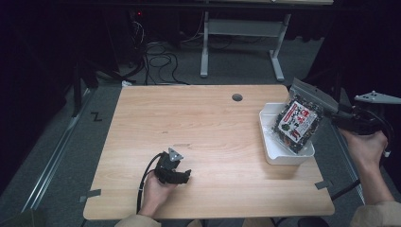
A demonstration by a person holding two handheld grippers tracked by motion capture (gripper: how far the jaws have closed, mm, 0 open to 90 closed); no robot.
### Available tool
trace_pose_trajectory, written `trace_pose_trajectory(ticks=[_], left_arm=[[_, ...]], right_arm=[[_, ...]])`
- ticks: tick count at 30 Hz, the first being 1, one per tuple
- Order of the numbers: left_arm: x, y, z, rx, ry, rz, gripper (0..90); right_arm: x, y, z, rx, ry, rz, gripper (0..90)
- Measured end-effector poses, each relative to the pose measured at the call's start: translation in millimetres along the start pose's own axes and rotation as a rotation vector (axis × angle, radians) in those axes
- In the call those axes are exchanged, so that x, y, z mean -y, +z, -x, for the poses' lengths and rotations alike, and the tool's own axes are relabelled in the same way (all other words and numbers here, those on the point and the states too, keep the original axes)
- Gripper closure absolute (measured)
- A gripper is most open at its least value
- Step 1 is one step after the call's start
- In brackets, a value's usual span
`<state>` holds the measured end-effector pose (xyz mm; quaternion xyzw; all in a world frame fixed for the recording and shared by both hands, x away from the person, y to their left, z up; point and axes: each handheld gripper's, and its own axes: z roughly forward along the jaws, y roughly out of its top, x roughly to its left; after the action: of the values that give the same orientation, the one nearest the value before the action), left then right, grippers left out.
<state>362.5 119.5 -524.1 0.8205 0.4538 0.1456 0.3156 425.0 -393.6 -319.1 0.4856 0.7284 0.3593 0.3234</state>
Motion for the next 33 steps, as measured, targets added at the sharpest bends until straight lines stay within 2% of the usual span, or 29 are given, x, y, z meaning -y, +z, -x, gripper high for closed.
trace_pose_trajectory(ticks=[7, 15, 18, 19, 22, 23, 26, 27, 28, 33], left_arm=[[-0.3, -1.0, -0.2, 0.002, 0.002, 0.001, 26.8], [-0.4, -2.1, 0.1, 0.007, -0.004, 0.004, 26.8], [-0.4, -3.8, 0.5, 0.007, -0.004, 0.011, 26.8], [-0.5, -4.2, 0.4, 0.010, -0.006, 0.012, 26.8], [-0.7, -4.0, 0.4, 0.011, -0.007, 0.012, 26.8], [-1.0, -4.4, 0.5, 0.010, -0.002, 0.012, 26.7], [-1.4, -5.7, 1.0, 0.009, -0.004, 0.019, 26.6], [-1.7, -7.1, 1.0, 0.007, -0.002, 0.026, 26.5], [-1.6, -7.9, 0.5, 0.005, 0.000, 0.024, 26.5], [-1.5, -9.9, -0.8, 0.005, -0.009, 0.032, 26.3]], right_arm=[[0.8, -1.9, -7.4, -0.018, -0.017, 0.012, 43.8], [6.6, -14.0, -22.0, -0.054, -0.030, 0.044, 47.4], [10.8, -21.6, -29.7, -0.070, -0.036, 0.075, 46.6], [13.6, -26.5, -34.9, -0.086, -0.050, 0.084, 46.8], [16.4, -29.9, -40.7, -0.095, -0.060, 0.077, 48.3], [21.1, -34.6, -46.8, -0.119, -0.077, 0.076, 51.8], [25.0, -38.1, -51.0, -0.142, -0.080, 0.081, 52.6], [29.7, -40.2, -54.4, -0.171, -0.072, 0.077, 52.5], [32.5, -41.1, -55.7, -0.181, -0.073, 0.078, 52.5], [43.7, -43.3, -61.8, -0.205, -0.071, 0.078, 51.9]])
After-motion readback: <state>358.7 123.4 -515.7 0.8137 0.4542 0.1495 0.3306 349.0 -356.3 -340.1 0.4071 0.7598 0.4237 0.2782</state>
